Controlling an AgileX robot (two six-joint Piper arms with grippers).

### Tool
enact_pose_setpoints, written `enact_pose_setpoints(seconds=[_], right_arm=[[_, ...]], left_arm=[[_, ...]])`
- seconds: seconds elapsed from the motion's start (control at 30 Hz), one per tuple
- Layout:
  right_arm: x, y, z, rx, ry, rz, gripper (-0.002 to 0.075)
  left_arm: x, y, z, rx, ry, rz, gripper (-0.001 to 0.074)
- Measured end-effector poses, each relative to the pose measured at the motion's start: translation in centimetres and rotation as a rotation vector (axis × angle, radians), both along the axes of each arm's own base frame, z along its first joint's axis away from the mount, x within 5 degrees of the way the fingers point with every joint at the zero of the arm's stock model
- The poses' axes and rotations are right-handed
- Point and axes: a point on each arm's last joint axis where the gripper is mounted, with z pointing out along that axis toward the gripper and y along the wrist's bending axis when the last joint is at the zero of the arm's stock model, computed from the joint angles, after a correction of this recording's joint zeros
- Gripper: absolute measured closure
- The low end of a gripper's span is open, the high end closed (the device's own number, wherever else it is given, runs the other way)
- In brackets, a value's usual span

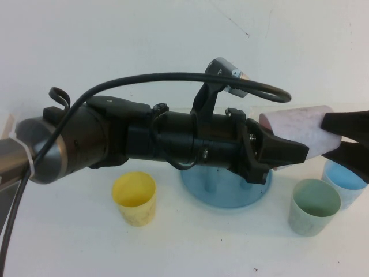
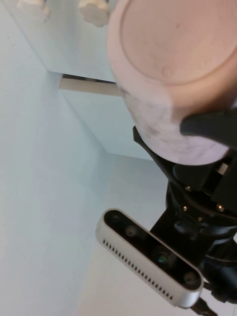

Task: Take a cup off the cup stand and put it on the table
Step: Hand over the cup

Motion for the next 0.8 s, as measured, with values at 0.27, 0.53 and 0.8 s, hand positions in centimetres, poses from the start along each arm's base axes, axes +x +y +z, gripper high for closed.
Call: enact_pose_setpoints(seconds=[0.27, 0.53, 0.8], right_arm=[[0.04, -0.02, 0.05, -0.025, -0.056, 0.002, 0.0183], [0.16, -0.06, 0.2, -0.032, -0.101, -0.007, 0.0173], [0.03, 0.14, 0.07, -0.061, -0.129, 0.018, 0.0068]], left_arm=[[0.06, 0.01, -0.04, 0.005, -0.01, 0.005, 0.0717], [0.12, 0.02, -0.05, 0.007, -0.03, 0.008, 0.0717], [-0.13, -0.24, 0.05, 0.002, -0.075, -0.013, 0.072]])
